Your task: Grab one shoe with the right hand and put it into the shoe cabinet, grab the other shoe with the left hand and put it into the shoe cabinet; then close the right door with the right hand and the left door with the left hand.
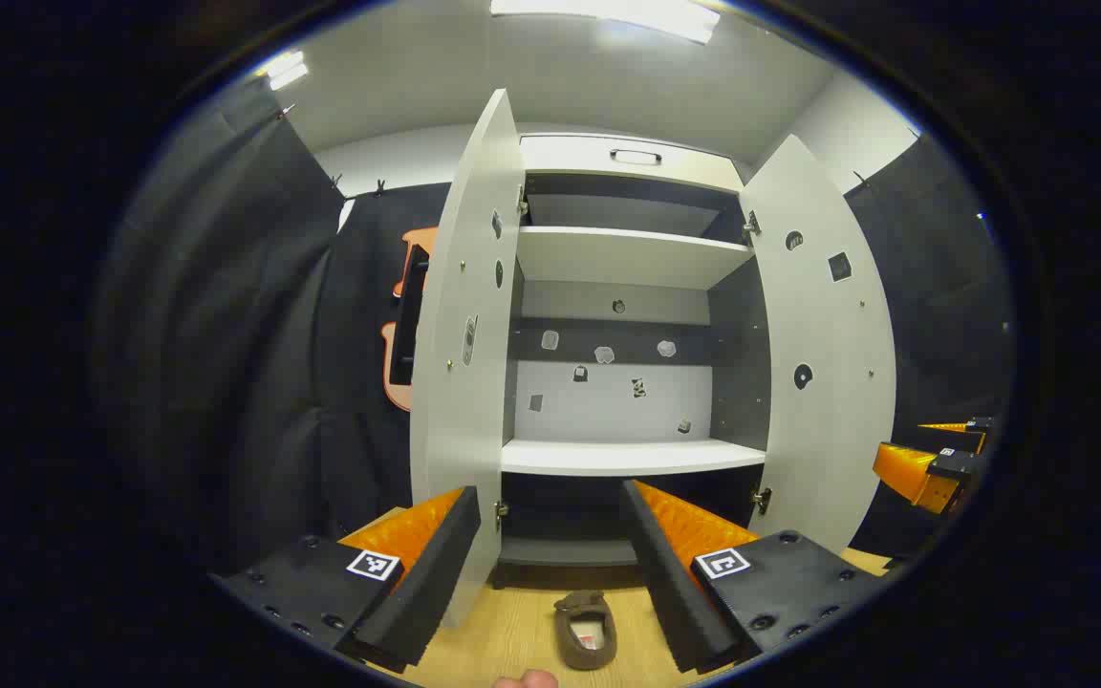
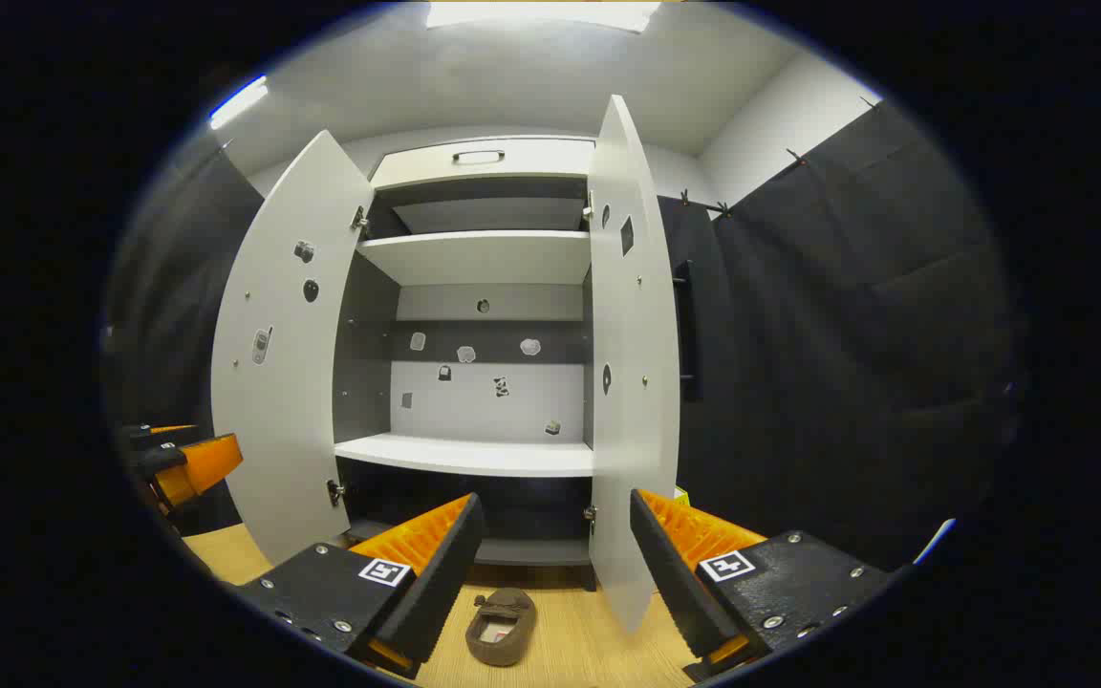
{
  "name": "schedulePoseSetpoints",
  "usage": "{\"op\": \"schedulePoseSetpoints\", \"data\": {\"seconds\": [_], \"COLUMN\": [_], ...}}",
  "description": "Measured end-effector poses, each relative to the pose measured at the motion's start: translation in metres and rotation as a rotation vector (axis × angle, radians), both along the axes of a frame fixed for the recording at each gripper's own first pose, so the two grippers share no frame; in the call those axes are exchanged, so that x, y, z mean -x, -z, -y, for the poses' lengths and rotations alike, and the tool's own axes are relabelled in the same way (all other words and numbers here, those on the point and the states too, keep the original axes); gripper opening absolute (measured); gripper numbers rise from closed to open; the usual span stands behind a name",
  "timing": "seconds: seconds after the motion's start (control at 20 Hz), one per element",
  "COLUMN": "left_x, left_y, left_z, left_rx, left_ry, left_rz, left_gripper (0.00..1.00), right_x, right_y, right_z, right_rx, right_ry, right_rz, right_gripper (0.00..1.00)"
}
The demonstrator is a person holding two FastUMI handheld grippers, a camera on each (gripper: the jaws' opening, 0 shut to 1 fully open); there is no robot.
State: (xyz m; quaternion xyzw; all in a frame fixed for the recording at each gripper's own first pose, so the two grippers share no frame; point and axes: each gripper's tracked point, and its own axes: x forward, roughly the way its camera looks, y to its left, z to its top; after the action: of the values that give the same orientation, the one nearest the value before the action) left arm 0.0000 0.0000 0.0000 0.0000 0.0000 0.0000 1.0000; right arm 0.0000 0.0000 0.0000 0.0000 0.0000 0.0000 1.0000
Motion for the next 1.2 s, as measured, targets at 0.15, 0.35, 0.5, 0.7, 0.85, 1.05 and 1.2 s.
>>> {"op": "schedulePoseSetpoints", "data": {"seconds": [0.15,0.35,0.5,0.7,0.85,1.05,1.2], "left_x": [-0.005,-0.007,-0.007,-0.009,-0.013,-0.016,-0.019], "left_y": [0.002,0.002,0.003,-0.001,-0.008,-0.010,-0.009], "left_z": [0.000,0.000,-0.003,-0.001,0.004,0.011,0.012], "left_rx": [-0.006,0.012,0.007,-0.018,-0.027,-0.028,-0.034], "left_ry": [-0.013,-0.020,-0.039,-0.040,-0.031,-0.014,-0.010], "left_rz": [-0.002,-0.008,-0.005,0.009,0.037,0.054,0.053], "left_gripper": [0.96,0.96,0.96,0.96,0.94,0.96,0.99], "right_x": [-0.005,-0.011,-0.014,-0.018,-0.021,-0.025,-0.028], "right_y": [-0.006,-0.009,-0.005,-0.002,-0.002,-0.002,-0.003], "right_z": [-0.001,-0.004,-0.007,-0.008,-0.009,-0.009,-0.007], "right_rx": [0.001,-0.008,-0.008,0.005,0.016,0.014,0.016], "right_ry": [-0.005,-0.024,-0.038,-0.035,-0.042,-0.038,-0.031], "right_rz": [0.016,0.026,0.019,0.019,0.018,0.016,0.020], "right_gripper": [0.94,0.94,0.94,0.94,0.94,0.94,0.94]}}
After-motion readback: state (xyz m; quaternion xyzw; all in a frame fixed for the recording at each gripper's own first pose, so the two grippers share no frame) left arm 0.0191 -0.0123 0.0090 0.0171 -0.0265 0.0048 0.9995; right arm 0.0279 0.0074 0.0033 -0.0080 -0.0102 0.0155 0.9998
